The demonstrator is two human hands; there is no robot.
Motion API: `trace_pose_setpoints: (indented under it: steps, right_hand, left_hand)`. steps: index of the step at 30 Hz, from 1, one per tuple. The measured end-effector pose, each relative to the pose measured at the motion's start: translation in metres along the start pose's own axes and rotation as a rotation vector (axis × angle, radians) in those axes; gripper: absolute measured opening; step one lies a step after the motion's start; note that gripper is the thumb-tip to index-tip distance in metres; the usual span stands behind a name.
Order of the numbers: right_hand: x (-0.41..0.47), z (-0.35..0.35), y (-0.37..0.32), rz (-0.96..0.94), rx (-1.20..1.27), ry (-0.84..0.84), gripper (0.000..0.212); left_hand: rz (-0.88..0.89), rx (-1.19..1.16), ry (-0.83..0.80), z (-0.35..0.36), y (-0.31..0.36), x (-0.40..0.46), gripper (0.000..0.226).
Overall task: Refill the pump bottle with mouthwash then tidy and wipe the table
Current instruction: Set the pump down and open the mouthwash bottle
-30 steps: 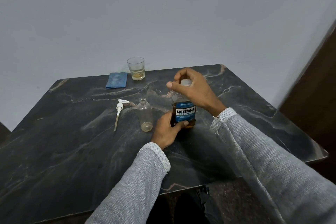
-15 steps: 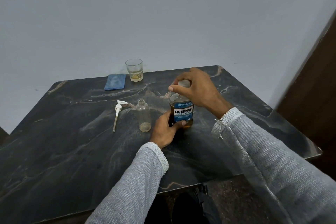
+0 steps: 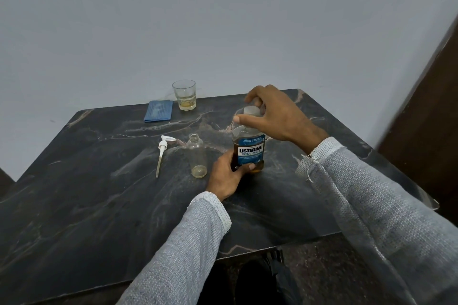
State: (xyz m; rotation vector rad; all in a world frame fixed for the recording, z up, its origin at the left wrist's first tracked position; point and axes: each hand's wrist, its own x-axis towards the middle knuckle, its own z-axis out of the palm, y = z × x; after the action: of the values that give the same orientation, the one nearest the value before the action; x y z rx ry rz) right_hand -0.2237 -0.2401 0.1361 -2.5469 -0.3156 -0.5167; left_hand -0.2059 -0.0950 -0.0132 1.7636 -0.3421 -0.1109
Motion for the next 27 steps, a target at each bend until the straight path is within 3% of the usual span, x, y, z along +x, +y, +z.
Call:
trace_pose_setpoints:
  steps: [6, 10, 14, 20, 24, 27]
  right_hand:
    - [0.0, -0.0014, -0.0041, -0.02, 0.033, -0.057, 0.025]
    - [-0.0023, -0.0037, -0.004, -0.034, 0.103, -0.102, 0.035]
    - [-0.001, 0.0012, -0.0049, 0.003, -0.036, 0.003, 0.049]
    - [0.0017, -0.0002, -0.0085, 0.008, 0.023, -0.043, 0.026]
    - [-0.0008, -0.0007, -0.0096, 0.005, 0.097, -0.084, 0.044]
    - [-0.0023, 0.0026, -0.0095, 0.033, -0.027, -0.003, 0.055]
  left_hand:
    - [0.005, 0.002, 0.002, -0.0005, -0.0002, -0.0001, 0.046]
    - [0.011, 0.012, 0.008, -0.0006, 0.0001, -0.0014, 0.047]
    - [0.006, 0.011, 0.011, -0.0006, 0.0005, -0.0022, 0.046]
    - [0.009, 0.037, 0.014, -0.001, 0.0011, -0.0019, 0.046]
    - [0.013, 0.047, 0.015, -0.0013, 0.0012, -0.0029, 0.048]
    - [0.018, 0.032, 0.016, -0.0008, 0.0016, -0.0034, 0.047]
